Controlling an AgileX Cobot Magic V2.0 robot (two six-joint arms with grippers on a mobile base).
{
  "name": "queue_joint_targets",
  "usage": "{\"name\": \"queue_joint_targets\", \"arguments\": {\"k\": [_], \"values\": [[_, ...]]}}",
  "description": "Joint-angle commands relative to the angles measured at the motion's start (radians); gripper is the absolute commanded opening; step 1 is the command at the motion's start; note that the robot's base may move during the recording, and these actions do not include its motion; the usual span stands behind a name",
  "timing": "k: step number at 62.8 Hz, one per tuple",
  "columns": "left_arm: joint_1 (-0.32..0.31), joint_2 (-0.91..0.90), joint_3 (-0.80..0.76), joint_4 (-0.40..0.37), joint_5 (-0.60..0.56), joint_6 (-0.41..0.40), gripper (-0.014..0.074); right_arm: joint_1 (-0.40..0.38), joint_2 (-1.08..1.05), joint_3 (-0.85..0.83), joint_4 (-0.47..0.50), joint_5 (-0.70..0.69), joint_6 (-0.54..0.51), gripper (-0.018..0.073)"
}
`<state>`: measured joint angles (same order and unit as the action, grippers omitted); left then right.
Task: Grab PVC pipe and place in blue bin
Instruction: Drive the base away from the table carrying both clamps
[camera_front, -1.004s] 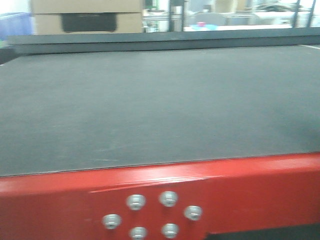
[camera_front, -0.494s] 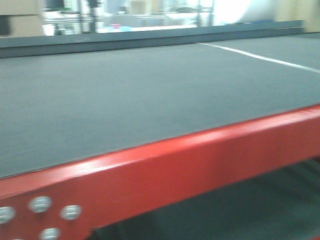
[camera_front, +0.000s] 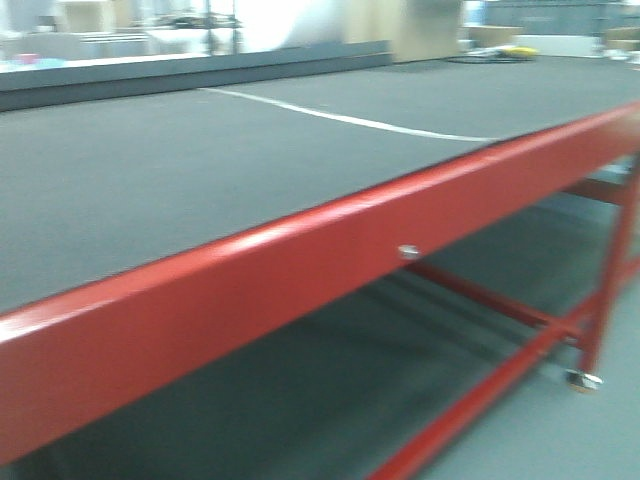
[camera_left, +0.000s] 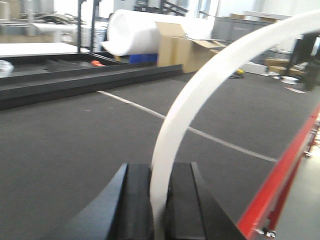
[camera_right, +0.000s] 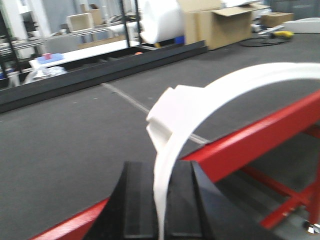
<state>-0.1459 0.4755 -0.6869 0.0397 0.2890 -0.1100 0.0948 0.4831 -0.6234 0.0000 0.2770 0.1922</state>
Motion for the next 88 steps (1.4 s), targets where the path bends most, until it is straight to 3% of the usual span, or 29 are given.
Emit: {"name": "queue_joint_targets", "arguments": {"k": [1, 88], "values": [[0.003, -0.005, -0.003, -0.007, -0.023, -0.005, -0.0111, 0.000, -0.006, 0.003, -0.013, -0.016, -0.004, -0.0168], [0.003, -0.005, -0.003, -0.007, -0.023, -0.005, -0.0111, 0.000, -0.006, 0.003, -0.013, -0.016, -0.004, -0.0168]]}}
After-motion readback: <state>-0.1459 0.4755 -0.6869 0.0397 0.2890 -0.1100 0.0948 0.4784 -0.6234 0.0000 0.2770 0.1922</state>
